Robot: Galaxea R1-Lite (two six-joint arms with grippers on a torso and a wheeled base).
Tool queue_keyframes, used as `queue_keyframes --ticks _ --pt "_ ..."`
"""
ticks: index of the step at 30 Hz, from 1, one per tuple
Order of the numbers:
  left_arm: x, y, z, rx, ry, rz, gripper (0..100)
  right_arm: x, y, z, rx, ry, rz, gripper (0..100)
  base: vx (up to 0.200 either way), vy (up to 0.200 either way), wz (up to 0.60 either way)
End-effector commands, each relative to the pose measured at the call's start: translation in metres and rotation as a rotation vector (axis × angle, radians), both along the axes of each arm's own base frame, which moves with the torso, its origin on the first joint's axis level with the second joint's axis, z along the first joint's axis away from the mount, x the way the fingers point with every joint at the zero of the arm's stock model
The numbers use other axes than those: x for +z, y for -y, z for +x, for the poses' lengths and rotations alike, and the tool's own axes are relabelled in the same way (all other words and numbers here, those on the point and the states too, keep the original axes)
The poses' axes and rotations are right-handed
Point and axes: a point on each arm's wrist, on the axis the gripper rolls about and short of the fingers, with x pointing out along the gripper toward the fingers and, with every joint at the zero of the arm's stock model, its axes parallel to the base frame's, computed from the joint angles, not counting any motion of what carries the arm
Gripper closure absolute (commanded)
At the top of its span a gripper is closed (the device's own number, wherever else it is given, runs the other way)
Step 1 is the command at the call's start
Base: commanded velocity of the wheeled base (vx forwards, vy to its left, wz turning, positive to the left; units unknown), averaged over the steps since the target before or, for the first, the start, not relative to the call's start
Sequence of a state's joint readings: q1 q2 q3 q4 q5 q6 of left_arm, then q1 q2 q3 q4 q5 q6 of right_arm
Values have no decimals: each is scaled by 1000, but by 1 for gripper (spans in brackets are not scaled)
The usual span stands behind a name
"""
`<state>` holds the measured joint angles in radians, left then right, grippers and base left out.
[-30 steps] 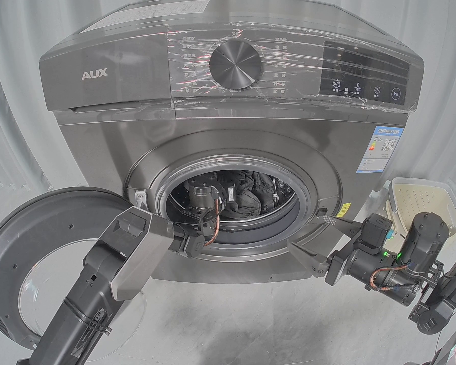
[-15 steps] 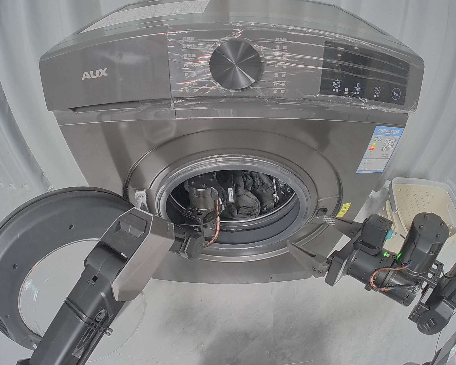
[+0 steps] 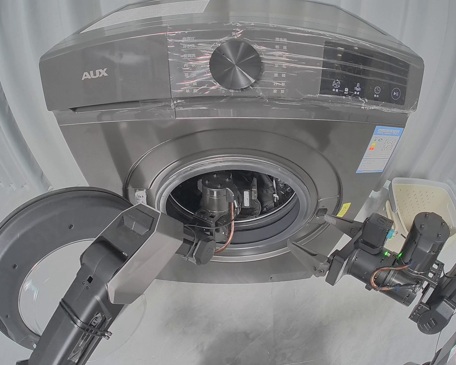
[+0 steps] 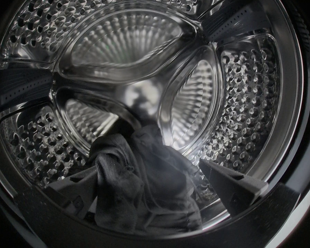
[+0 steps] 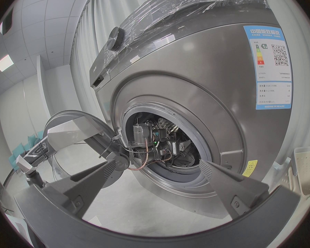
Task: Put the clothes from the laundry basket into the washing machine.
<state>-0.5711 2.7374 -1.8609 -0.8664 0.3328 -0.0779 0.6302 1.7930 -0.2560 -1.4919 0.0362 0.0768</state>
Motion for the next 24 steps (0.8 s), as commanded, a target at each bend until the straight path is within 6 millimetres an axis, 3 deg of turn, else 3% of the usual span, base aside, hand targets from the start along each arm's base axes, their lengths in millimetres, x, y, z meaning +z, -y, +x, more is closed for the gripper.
queue_keyframes --ticks 1,15,24 --pt "9 2 -18 -21 -18 19 0 1 0 0 1 3 2 0 0 0 0" --pt "6 -7 -68 -65 -124 101 0 1 0 0 1 3 2 0 0 0 0" --pt "21 -11 -110 -112 -143 116 0 1 0 0 1 2 1 0 0 0 0"
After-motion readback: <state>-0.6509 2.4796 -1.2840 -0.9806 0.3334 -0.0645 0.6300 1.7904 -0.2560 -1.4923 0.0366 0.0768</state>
